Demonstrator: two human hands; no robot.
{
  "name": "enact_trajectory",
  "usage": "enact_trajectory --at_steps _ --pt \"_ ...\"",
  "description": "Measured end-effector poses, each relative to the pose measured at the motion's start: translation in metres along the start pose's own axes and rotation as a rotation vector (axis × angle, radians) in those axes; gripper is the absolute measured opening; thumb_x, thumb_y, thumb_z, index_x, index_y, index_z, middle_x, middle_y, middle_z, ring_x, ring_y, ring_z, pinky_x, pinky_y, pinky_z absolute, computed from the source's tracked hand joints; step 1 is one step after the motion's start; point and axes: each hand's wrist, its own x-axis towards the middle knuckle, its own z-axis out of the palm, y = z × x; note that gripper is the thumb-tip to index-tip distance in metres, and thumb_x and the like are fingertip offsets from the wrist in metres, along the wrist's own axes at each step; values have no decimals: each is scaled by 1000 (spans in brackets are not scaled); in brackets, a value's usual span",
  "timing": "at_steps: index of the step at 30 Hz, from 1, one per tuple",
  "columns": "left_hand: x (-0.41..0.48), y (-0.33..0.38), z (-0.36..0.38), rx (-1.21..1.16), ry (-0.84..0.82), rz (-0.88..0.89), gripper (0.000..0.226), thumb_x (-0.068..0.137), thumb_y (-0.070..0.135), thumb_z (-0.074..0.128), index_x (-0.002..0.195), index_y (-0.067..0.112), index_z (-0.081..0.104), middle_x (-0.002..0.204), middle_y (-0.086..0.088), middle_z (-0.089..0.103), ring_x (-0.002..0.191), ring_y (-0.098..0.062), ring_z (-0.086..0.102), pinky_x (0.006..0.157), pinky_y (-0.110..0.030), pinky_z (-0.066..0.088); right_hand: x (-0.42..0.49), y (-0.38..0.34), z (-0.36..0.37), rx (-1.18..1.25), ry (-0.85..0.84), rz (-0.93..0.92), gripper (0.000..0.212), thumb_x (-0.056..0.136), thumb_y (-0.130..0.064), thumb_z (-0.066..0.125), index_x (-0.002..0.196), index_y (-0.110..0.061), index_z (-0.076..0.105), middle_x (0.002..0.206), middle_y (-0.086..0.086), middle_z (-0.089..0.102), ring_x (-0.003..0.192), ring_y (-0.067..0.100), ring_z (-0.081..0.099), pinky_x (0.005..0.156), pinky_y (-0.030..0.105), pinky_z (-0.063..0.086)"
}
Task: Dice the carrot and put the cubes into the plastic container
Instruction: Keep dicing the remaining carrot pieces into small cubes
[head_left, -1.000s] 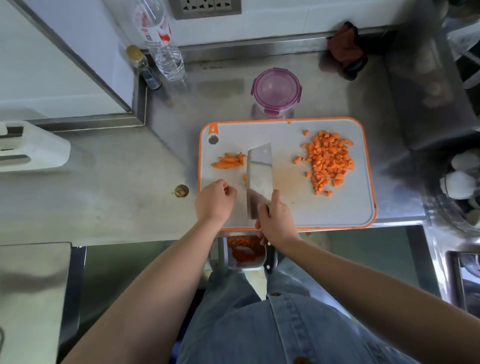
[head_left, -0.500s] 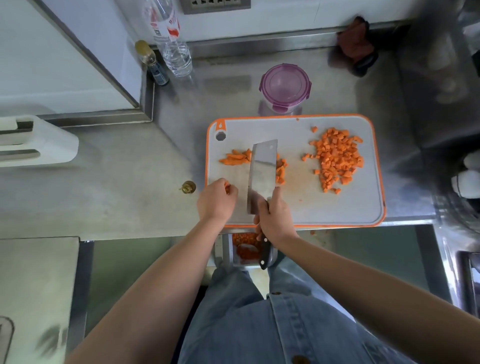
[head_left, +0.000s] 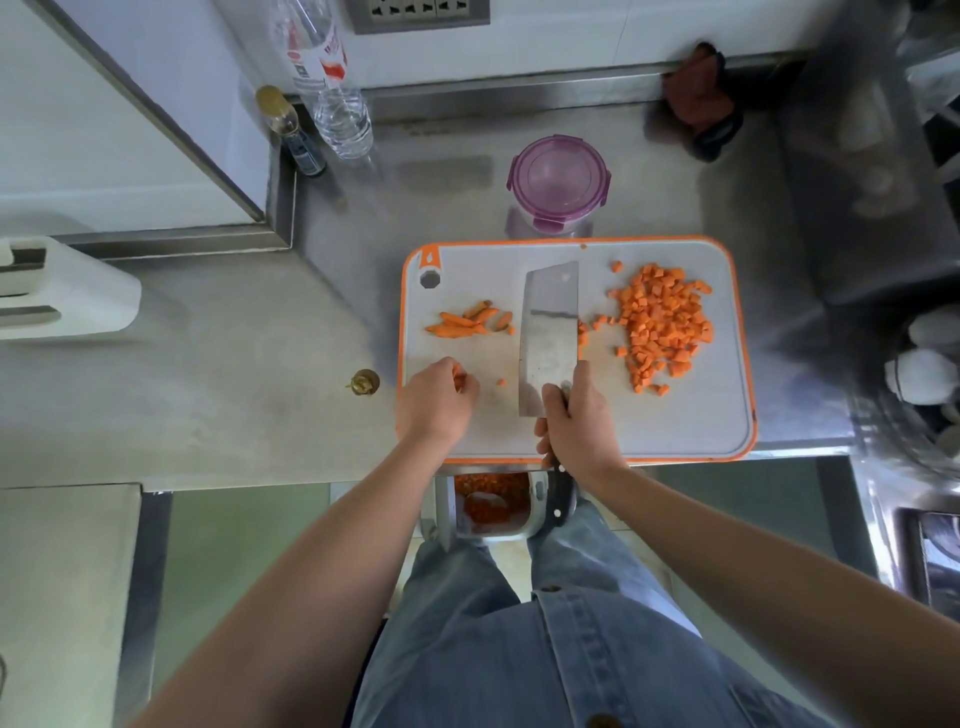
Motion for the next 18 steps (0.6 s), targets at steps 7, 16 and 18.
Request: enact_trajectory --at_steps 7,16,18 --pt "8 20 20 -81 -98 66 19 90 33 61 98 17 68 94 4 69 89 -21 64 72 -31 50 4 7 -29 -97 28 17 4 101 -15 37 99 -15 33 75 20 59 48 21 53 39 34 49" --pt "15 40 7 -52 107 155 17 94 26 56 109 19 63 96 -1 71 85 -23 66 63 -29 42 11 0 -37 -129 -28 -18 4 100 -15 37 102 -17 33 72 18 59 47 23 55 39 38 51" --pt "22 34 -3 18 175 143 19 93 24 56 110 17 59 97 -6 71 86 -30 66 64 -33 44 11 -2 -32 -147 -63 -23 4 100 -16 37 102 -17 33 72 17 59 48 23 56 39 35 50"
